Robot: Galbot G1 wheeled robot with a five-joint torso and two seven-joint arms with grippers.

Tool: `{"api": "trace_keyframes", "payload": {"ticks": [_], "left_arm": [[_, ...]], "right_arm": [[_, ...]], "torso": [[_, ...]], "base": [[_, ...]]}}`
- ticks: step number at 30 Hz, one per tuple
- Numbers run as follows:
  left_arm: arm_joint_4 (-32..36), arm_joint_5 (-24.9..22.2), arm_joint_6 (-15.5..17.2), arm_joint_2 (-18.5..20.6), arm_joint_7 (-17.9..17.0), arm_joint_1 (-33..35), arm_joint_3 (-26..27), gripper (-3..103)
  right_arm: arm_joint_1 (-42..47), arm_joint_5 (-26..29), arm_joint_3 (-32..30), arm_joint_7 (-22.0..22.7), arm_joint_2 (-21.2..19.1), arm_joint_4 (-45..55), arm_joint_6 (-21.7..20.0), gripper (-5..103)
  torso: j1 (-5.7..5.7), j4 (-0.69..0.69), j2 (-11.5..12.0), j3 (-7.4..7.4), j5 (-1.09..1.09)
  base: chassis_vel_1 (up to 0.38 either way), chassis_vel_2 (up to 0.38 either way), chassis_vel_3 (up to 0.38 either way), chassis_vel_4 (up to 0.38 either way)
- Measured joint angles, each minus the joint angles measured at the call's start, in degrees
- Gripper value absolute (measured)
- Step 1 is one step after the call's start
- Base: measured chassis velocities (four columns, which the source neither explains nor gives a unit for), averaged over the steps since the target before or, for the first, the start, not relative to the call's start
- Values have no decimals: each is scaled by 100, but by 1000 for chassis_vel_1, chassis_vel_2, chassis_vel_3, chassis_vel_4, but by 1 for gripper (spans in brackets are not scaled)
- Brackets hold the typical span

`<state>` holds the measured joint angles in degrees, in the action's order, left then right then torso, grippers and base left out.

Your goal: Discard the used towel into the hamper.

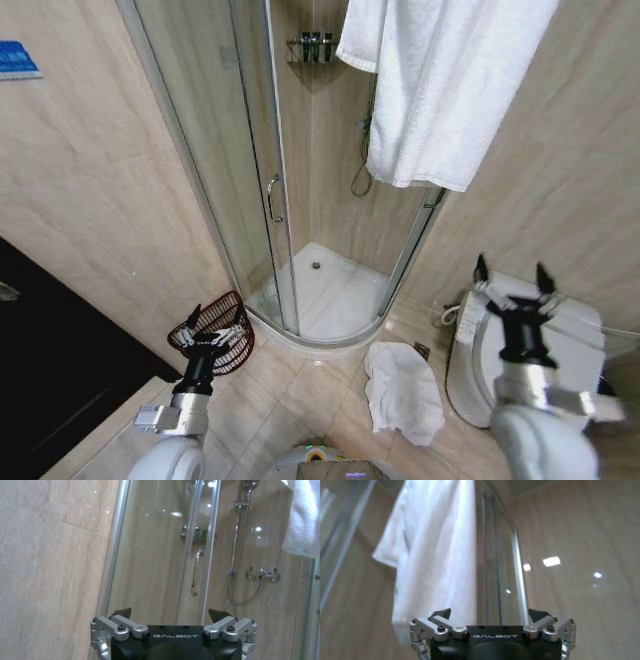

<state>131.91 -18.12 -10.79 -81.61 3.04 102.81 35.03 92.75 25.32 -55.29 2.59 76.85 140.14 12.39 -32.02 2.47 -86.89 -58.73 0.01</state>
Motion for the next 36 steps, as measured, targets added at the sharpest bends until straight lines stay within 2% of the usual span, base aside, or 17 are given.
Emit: {"api": "trace_keyframes", "payload": {"ticks": [3, 4, 10, 11, 14, 15, 17, 18, 22, 23, 26, 32, 34, 36], "left_arm": [[0, 0, 0, 0, 0, 0, 0, 100], [0, 0, 0, 0, 0, 0, 0, 100], [0, 0, 0, 0, 0, 0, 0, 100], [0, 0, 0, 0, 0, 0, 0, 100], [0, 0, 0, 0, 0, 0, 0, 100], [0, 0, 0, 0, 0, 0, 0, 100], [0, 0, 0, 0, 0, 0, 0, 100], [0, 0, 0, 0, 0, 0, 0, 100], [0, 0, 0, 0, 0, 0, 0, 100], [0, 0, 0, 0, 0, 0, 0, 100], [0, 0, 0, 0, 0, 0, 0, 100], [0, 0, 0, 0, 0, 0, 0, 100], [0, 0, 0, 0, 0, 0, 0, 100], [0, 0, 0, 0, 0, 0, 0, 100]], "right_arm": [[-255, 510, -231, 34, -726, 98, -206, 100], [-255, 510, -231, 34, -726, 98, -206, 100], [-756, 1290, -650, 40, -1848, -48, -473, 100], [-756, 1290, -650, 40, -1848, -48, -473, 100], [-973, 1707, -786, 25, -2395, -153, -523, 100], [-973, 1707, -786, 25, -2395, -153, -523, 100], [-1138, 2132, -934, -33, -2829, -278, -508, 100], [-1138, 2132, -934, -33, -2829, -278, -508, 100], [-1457, 2697, -1173, -193, -3514, -599, -455, 100], [-1457, 2697, -1173, -193, -3514, -599, -455, 100], [-1828, 2834, -1125, -197, -3927, -939, -460, 100], [-2512, 2833, -850, -132, -4403, -1448, -440, 100], [-2911, 2854, -653, -196, -4668, -1757, -224, 100], [-3021, 2925, -636, -257, -4800, -1854, -186, 100]], "torso": [[0, 0, 0, 0, 0], [0, 0, 0, 0, 0], [0, 0, 0, 0, 1], [0, 0, 0, 0, 1], [0, -1, 0, 0, 1], [0, -1, 0, 0, 1], [0, 0, 0, 0, 0], [0, 0, 0, 0, 0], [0, -1, 0, 0, -2], [0, -1, 0, 0, -2], [0, 0, -1, 0, -1], [0, -1, -1, 0, 0], [0, 1, 0, 0, 0], [0, 1, 0, 0, 0]], "base": [[0, 0, 0, 0], [0, 0, 0, 0], [0, 0, 0, 0], [0, 0, 0, 0], [0, 0, 0, 0], [0, 0, 0, 0], [0, 0, 0, 0], [0, 0, 0, 0], [0, 0, 0, 0], [0, 0, 0, 0], [0, 0, 0, 0], [0, 0, 0, 0], [0, 0, 0, 0], [0, 0, 0, 0]]}}
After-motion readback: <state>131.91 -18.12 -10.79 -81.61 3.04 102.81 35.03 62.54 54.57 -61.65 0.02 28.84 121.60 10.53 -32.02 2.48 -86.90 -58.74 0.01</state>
